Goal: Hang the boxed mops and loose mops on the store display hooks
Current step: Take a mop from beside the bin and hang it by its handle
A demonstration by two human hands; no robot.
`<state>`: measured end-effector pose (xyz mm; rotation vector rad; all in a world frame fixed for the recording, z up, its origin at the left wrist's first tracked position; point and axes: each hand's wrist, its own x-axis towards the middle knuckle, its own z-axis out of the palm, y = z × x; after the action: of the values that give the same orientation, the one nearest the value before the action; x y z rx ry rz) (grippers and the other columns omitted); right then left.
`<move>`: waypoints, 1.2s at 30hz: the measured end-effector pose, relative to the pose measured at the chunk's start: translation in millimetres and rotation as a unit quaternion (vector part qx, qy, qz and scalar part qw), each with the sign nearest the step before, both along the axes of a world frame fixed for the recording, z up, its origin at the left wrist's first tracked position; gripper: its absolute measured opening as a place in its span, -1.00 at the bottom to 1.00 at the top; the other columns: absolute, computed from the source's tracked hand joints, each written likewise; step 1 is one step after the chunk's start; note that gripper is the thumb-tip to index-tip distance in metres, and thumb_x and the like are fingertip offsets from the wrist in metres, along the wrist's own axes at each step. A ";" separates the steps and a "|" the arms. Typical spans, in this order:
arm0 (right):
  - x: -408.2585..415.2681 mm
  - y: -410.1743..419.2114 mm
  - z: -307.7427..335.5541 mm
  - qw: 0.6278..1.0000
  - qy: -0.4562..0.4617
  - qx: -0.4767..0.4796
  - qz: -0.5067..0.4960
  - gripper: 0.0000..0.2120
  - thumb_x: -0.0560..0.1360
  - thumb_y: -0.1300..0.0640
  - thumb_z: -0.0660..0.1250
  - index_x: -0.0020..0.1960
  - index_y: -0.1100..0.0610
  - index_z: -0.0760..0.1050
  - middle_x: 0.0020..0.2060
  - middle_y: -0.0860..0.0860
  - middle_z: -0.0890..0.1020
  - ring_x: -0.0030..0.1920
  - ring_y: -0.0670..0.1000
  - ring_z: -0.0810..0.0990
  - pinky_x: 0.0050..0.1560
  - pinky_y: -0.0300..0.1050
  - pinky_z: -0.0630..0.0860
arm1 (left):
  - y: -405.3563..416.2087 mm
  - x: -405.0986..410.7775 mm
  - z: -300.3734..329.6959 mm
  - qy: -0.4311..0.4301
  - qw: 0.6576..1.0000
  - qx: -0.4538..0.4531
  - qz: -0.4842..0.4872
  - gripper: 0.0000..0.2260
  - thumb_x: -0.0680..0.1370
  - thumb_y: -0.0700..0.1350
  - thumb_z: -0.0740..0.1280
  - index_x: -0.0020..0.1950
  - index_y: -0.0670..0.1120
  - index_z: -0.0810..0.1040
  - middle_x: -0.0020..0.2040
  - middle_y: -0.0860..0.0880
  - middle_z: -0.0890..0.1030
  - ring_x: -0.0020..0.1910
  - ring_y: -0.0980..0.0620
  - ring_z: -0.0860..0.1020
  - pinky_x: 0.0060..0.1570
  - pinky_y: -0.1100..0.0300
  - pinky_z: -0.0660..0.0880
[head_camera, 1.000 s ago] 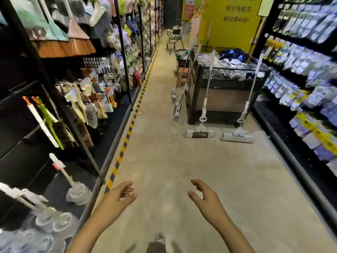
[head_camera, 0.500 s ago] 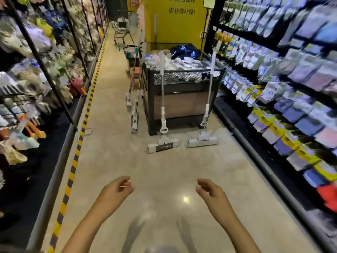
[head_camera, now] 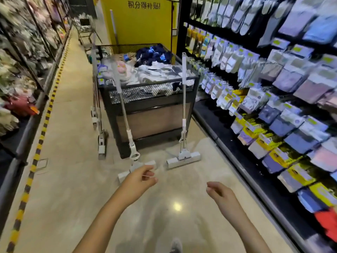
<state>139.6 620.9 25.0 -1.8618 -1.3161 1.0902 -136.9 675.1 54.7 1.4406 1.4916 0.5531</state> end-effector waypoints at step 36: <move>129.9 773.4 19.6 0.978 0.003 0.011 0.207 -0.54 0.54 0.10 0.31 0.39 0.19 0.35 0.31 0.09 0.47 0.24 0.02 0.46 0.18 -0.17 0.35 | 589.3 187.9 -41.7 0.019 0.990 -0.024 0.140 -0.61 0.51 0.01 0.39 0.32 -0.02 0.47 0.07 0.09 0.58 0.04 0.21 0.55 0.03 0.34 0.45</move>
<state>269.4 1394.3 44.6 -1.6021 -1.7561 1.2765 50.9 1264.4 13.0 1.2180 1.7392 0.6589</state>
